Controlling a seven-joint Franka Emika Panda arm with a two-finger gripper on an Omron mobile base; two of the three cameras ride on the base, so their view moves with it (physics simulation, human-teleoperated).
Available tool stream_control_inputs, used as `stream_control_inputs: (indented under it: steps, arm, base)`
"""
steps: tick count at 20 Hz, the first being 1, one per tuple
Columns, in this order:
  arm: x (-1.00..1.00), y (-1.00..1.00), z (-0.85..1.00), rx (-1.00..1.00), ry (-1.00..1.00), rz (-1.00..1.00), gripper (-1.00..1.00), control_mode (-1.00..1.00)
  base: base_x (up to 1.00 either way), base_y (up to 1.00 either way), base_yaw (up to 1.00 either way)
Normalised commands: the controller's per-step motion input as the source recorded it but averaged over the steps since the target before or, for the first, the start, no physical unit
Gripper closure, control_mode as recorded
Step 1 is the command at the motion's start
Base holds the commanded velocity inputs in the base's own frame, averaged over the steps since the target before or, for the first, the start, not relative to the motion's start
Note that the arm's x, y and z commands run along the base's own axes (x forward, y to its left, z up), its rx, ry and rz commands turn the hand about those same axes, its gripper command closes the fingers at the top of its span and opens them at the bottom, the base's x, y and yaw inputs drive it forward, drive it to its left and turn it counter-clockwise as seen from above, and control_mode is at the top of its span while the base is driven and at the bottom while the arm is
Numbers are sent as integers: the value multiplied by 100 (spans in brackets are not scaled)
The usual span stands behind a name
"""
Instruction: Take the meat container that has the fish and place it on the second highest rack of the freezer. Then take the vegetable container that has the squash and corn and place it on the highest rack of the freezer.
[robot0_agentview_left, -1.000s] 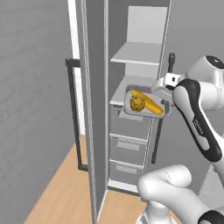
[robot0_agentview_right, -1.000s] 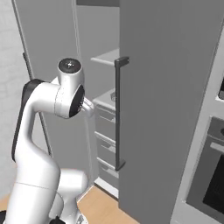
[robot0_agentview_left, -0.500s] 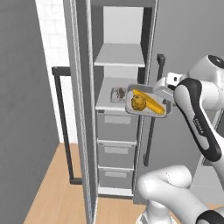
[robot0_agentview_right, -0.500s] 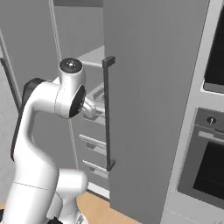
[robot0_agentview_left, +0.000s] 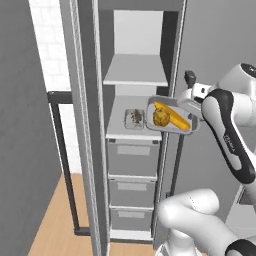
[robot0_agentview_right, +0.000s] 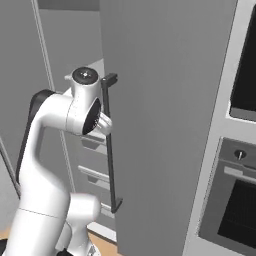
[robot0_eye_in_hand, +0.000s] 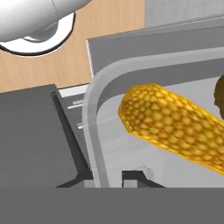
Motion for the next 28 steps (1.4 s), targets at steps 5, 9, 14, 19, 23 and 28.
stream_control_inputs:
  steps: [5,9,14,19,23,28]
  arm:
    - [0,0,0,0,0,0,100,100]
    - [0,0,0,0,0,0,100,100]
    - [3,9,0,1,-1,-9,100,-100]
    - [47,43,22,22,0,-39,100,-100]
    - [58,46,37,24,0,-39,100,-100]
    - [61,40,39,22,0,-34,100,-100]
  base:
    - [0,62,-8]
    - [23,21,-25]
    - [3,14,-31]
    - [0,0,0]
    - [0,0,0]
    - [0,0,0]
